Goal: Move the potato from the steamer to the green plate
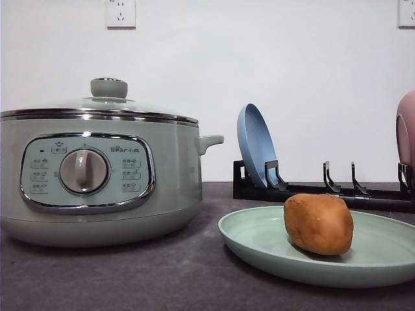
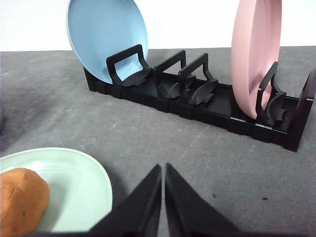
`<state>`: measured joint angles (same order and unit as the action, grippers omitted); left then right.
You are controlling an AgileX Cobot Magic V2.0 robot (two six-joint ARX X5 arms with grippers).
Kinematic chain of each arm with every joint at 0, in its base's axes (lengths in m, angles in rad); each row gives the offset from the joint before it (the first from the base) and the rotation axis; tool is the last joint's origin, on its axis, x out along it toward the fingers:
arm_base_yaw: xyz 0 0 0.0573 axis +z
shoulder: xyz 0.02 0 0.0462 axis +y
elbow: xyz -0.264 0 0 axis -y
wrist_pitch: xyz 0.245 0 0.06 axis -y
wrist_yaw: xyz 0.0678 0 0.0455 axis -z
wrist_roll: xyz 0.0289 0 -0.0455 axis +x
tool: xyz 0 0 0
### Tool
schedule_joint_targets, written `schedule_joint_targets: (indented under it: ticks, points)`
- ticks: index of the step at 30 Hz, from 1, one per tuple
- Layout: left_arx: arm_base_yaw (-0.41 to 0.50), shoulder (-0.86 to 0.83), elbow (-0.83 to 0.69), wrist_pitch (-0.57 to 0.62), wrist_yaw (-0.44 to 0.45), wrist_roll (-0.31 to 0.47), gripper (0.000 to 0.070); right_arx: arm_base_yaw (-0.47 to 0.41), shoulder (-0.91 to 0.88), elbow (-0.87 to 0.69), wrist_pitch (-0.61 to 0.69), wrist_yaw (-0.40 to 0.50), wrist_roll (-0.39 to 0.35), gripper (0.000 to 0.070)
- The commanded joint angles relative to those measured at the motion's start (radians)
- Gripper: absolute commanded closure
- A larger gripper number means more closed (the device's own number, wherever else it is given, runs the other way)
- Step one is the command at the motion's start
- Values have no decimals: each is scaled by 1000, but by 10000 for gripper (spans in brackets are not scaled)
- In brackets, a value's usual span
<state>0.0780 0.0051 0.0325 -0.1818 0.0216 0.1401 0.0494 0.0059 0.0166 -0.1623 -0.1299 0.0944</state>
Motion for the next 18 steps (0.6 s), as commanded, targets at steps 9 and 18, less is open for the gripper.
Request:
schedule_joint_targets:
  ticks: [9,18]
  points:
    - [2,-2,-20,-6,-4,-2,699,1,-2,-5,6,0,10,700]
    - [2,-2,-20,-6,-4,-2,699,1,-2,-5,6,0,10,700]
